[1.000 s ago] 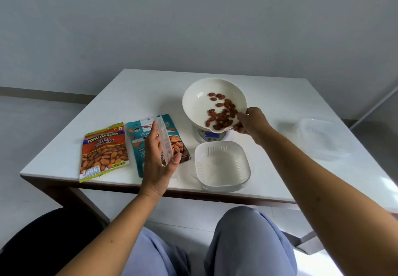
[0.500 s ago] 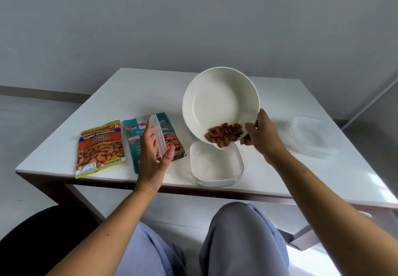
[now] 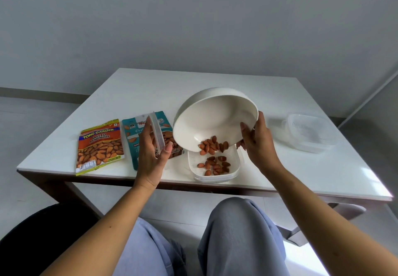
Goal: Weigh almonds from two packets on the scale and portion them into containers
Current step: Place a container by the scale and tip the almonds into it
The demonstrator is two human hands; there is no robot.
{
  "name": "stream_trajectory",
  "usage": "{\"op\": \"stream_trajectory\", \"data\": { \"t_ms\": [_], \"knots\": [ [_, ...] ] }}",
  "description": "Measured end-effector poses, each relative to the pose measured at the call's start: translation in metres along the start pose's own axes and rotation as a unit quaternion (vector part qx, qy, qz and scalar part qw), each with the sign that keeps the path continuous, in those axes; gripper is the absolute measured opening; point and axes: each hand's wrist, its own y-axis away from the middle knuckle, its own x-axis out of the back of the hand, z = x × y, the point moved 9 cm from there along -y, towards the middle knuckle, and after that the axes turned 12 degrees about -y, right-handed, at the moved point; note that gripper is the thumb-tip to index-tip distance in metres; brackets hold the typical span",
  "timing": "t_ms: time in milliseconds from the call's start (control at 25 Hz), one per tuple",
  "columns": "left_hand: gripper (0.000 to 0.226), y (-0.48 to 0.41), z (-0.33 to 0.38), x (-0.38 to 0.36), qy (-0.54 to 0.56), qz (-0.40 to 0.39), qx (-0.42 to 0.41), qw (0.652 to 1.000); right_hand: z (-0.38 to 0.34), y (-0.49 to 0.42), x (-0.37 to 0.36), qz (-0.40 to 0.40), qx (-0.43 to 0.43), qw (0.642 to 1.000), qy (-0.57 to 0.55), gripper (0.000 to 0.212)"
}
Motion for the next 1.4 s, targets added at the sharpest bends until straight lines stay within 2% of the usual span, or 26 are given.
{"op": "stream_trajectory", "data": {
  "t_ms": [240,440,560,720,880,1080,1400],
  "knots": [
    [0.114,0.0,-0.003,-0.001,0.009,-0.006,0.011,1.0,-0.015,0.0,0.002,0.015,0.073,0.997,-0.009,0.026],
    [0.112,0.0,-0.004,0.0,-0.003,-0.008,0.017,1.0,-0.018,-0.003,0.002,0.027,0.073,0.996,-0.034,0.024],
    [0.116,0.002,0.007,0.001,0.03,-0.009,0.01,0.999,-0.01,-0.016,-0.002,0.033,0.014,0.997,-0.061,0.021],
    [0.113,0.003,0.009,0.001,0.016,-0.013,0.016,1.0,0.01,-0.046,-0.002,0.071,-0.136,0.984,-0.092,0.042],
    [0.097,0.004,0.007,0.002,0.017,-0.007,0.006,1.0,0.046,-0.072,-0.017,0.064,-0.288,0.952,-0.078,0.031],
    [0.098,0.002,0.008,0.001,0.006,-0.009,0.01,1.0,0.07,-0.084,-0.03,0.071,-0.301,0.951,-0.004,0.032],
    [0.1,0.001,0.006,-0.001,-0.006,-0.015,-0.007,1.0,0.081,-0.082,-0.035,0.036,-0.328,0.944,0.006,0.037]
  ]
}}
